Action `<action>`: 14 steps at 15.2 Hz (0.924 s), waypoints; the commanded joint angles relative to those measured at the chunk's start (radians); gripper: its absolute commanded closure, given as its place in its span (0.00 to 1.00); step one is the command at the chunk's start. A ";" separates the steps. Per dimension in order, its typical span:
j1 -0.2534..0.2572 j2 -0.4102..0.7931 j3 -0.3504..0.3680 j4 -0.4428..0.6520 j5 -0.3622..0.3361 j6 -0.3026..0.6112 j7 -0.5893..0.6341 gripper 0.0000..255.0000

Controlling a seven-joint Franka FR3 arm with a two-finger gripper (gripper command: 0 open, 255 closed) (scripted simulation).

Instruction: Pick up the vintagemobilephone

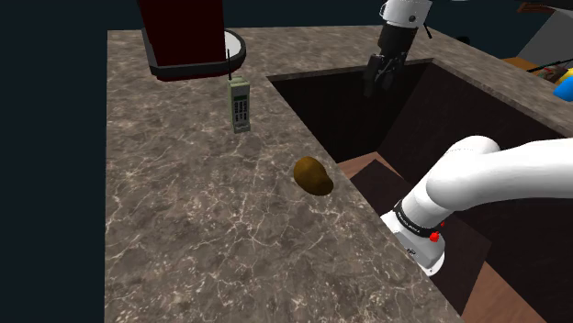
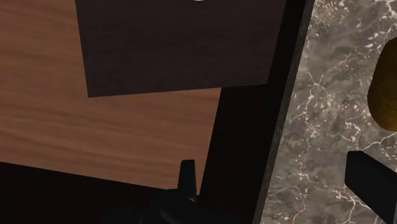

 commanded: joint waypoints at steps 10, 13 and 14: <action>0.052 0.291 0.125 0.185 0.061 0.128 0.121 0.00; 0.064 0.393 0.163 0.266 0.064 0.155 0.162 0.00; 0.068 0.428 0.175 0.296 0.063 0.162 0.176 0.00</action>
